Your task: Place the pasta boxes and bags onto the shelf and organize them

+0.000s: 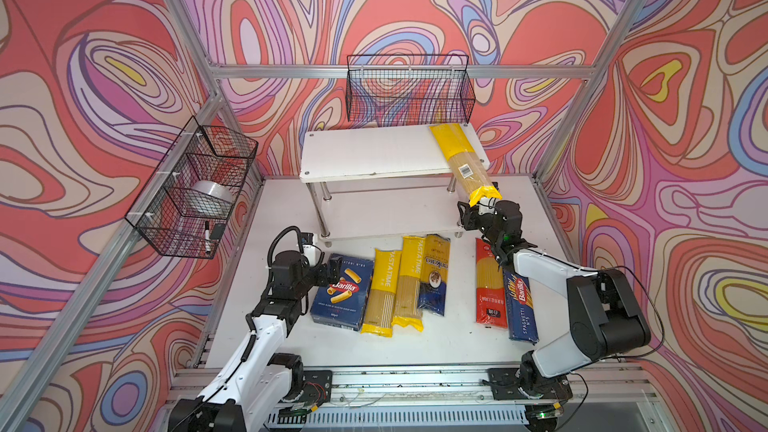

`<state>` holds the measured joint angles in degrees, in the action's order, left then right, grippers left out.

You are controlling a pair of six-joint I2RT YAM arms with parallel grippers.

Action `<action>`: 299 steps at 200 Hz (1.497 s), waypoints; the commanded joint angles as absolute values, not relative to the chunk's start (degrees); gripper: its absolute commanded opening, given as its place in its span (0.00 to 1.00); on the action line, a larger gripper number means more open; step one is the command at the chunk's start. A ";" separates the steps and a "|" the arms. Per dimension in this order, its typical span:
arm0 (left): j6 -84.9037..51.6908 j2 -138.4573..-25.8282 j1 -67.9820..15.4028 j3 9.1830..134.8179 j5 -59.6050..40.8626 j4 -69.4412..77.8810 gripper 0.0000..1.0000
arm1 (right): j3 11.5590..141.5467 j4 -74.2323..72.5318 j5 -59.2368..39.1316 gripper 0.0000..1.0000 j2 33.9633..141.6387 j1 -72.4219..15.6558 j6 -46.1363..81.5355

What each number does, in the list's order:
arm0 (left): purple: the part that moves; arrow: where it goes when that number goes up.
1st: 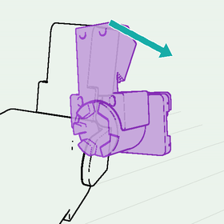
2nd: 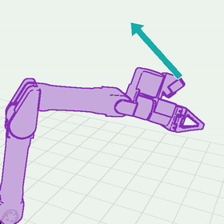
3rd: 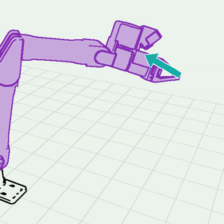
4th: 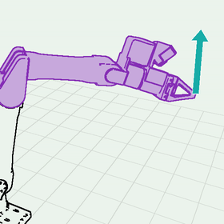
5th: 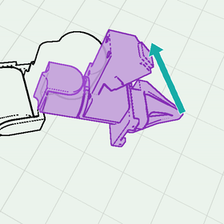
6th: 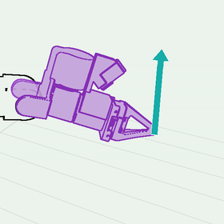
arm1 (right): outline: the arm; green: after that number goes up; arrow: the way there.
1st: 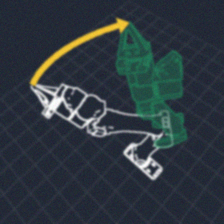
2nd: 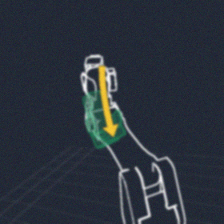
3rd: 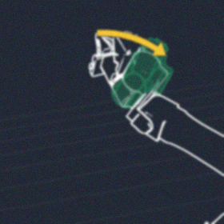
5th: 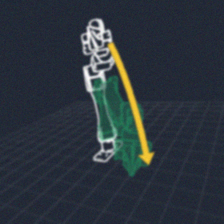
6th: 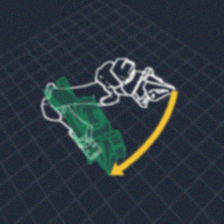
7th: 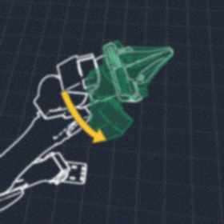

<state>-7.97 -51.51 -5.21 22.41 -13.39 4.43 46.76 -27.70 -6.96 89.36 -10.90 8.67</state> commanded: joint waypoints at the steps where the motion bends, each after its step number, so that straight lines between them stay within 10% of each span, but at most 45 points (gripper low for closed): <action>1: -7.91 -51.81 -5.36 23.86 -13.08 3.78 1.00 | 45.76 -30.63 -8.27 0.48 90.09 -10.81 9.38; 198: -7.91 -51.83 -5.32 23.90 -12.99 3.83 1.00 | 38.92 -29.65 -5.91 0.00 83.77 -10.81 14.28; 244: -7.93 -51.85 -5.36 23.91 -12.89 3.73 1.00 | 38.69 -24.57 -4.03 0.37 82.25 -10.81 13.71; 299: -8.00 -51.81 -5.36 23.91 -12.80 3.79 1.00 | 39.33 -3.92 -2.51 0.49 71.08 -10.79 15.64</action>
<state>-7.97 -51.53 -5.21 22.41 -13.39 4.45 39.46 -16.69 -3.40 77.28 -10.92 13.82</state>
